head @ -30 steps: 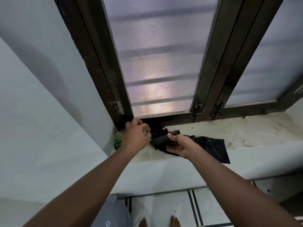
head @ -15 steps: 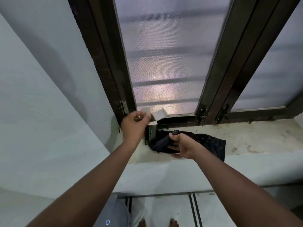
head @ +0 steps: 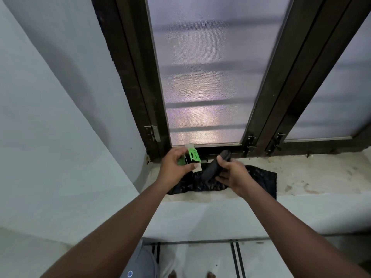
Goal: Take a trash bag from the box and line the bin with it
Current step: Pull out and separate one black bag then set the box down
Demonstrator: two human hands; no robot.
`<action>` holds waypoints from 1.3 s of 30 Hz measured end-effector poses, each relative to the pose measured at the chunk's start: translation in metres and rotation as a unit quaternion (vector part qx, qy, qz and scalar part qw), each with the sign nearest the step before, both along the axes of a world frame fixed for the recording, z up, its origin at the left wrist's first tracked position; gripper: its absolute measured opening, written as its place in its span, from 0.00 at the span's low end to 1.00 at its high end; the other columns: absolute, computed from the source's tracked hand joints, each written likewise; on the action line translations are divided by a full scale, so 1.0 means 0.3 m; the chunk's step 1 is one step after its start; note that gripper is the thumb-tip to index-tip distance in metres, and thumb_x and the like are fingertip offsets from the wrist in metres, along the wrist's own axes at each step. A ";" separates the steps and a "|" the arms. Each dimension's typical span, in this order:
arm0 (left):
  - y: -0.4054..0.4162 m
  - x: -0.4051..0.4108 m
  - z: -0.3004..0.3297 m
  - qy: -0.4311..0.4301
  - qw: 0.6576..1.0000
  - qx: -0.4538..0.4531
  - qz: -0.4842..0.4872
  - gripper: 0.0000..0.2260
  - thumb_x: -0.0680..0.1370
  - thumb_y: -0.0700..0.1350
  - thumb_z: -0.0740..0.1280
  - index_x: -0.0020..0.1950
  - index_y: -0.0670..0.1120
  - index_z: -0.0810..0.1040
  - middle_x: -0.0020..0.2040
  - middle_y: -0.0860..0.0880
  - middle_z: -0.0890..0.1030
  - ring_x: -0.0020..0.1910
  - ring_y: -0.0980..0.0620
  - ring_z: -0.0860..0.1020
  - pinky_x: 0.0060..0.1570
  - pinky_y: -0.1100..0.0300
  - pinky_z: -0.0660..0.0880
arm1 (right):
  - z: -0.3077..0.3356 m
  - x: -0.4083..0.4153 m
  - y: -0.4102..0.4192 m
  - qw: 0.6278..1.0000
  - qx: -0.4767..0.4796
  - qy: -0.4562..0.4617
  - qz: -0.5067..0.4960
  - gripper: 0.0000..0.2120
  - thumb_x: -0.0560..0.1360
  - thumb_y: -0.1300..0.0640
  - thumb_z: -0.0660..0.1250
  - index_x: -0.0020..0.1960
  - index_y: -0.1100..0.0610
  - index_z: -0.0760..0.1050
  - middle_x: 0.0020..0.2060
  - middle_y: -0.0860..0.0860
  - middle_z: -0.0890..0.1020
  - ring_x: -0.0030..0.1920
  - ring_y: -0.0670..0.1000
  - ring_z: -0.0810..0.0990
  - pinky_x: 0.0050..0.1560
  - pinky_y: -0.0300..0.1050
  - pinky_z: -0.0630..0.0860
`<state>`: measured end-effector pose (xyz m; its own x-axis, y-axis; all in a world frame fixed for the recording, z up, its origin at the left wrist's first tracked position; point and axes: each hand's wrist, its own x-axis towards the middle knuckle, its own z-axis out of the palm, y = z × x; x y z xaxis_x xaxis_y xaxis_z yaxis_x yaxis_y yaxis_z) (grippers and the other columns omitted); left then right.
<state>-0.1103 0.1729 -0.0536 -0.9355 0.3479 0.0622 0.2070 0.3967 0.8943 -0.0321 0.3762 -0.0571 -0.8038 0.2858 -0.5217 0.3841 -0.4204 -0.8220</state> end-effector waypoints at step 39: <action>-0.066 -0.041 -0.025 -0.067 0.997 0.028 0.017 0.14 0.74 0.46 0.78 0.59 0.52 0.82 0.59 0.60 0.81 0.64 0.55 0.78 0.54 0.69 0.72 | 0.196 -0.200 -0.149 0.888 0.424 -0.010 0.176 0.20 0.76 0.56 0.68 0.67 0.50 0.76 0.61 0.50 0.80 0.56 0.52 0.81 0.57 0.49 0.80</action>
